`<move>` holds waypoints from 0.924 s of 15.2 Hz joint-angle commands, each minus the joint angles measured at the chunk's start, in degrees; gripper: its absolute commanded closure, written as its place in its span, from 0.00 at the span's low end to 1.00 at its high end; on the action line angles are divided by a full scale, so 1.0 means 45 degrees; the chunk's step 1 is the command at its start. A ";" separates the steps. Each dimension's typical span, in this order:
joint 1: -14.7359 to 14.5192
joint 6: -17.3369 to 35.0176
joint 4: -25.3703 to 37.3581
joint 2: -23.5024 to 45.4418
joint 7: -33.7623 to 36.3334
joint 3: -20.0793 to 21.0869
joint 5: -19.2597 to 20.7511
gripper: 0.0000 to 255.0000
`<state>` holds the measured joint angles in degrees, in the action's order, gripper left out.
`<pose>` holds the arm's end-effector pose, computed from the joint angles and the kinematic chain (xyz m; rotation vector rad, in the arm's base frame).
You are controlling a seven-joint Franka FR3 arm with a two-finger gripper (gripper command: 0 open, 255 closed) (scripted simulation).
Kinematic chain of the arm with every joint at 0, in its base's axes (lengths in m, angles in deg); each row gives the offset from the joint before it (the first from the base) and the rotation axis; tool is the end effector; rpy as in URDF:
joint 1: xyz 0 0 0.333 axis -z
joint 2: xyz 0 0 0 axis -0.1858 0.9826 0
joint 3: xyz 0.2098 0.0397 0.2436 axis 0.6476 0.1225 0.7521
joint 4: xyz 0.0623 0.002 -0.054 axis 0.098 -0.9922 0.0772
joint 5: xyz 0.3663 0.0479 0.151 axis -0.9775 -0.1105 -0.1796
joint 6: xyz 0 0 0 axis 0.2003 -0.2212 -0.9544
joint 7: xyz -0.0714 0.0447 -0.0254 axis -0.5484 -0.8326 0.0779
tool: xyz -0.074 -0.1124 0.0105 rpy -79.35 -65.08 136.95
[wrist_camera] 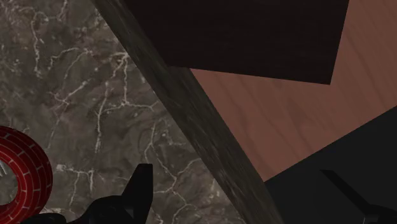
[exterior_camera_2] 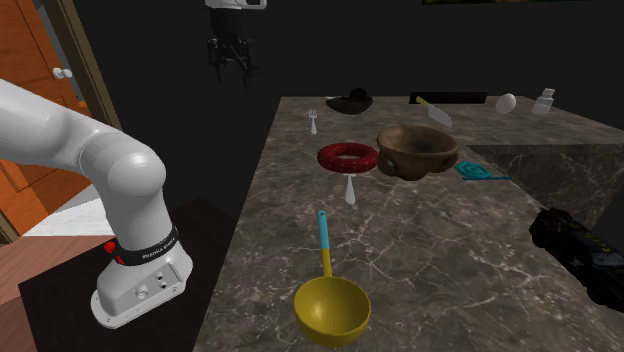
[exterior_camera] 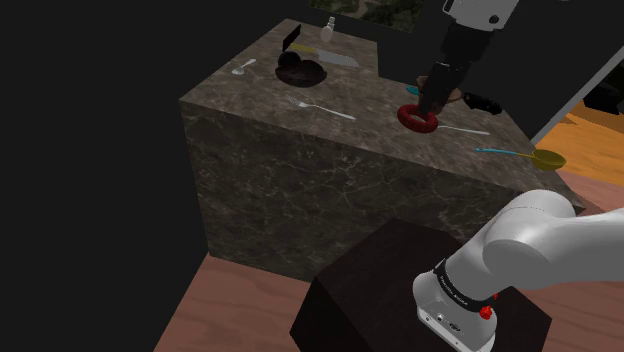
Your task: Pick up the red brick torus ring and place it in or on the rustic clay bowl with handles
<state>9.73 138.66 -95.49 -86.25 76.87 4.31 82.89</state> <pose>0.3001 -0.0168 0.5702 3.1284 0.1255 -0.0704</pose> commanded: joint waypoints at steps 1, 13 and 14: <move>0.0000 0.0000 0.0000 0.0000 0.0000 0.0000 0.0000 0.00; 0.0813 0.4477 -0.1243 0.1692 -0.3166 -0.3387 0.1408 0.00; 0.0836 0.4860 -0.1229 0.1964 -0.3445 -0.3690 0.1445 0.00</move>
<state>13.49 158.58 -101.10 -78.77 62.45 -11.11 89.30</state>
